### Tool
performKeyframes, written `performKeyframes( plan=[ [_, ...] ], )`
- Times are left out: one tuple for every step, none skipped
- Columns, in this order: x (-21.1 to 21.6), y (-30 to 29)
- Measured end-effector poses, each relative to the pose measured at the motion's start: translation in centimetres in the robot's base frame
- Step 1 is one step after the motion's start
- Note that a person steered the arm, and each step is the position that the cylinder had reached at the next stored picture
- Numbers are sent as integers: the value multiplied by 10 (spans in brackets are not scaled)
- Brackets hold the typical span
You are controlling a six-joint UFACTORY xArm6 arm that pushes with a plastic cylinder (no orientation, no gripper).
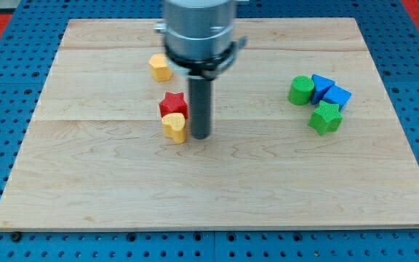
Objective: Push the red star to the top of the yellow heart
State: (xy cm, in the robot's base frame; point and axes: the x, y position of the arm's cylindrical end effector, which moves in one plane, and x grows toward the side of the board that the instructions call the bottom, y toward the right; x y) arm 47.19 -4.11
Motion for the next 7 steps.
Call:
performKeyframes(
  plan=[
    [-20,-11],
    [-13,-46],
    [30,-69],
    [41,-43],
    [61,-86],
    [51,-84],
    [26,-3]
  ],
)
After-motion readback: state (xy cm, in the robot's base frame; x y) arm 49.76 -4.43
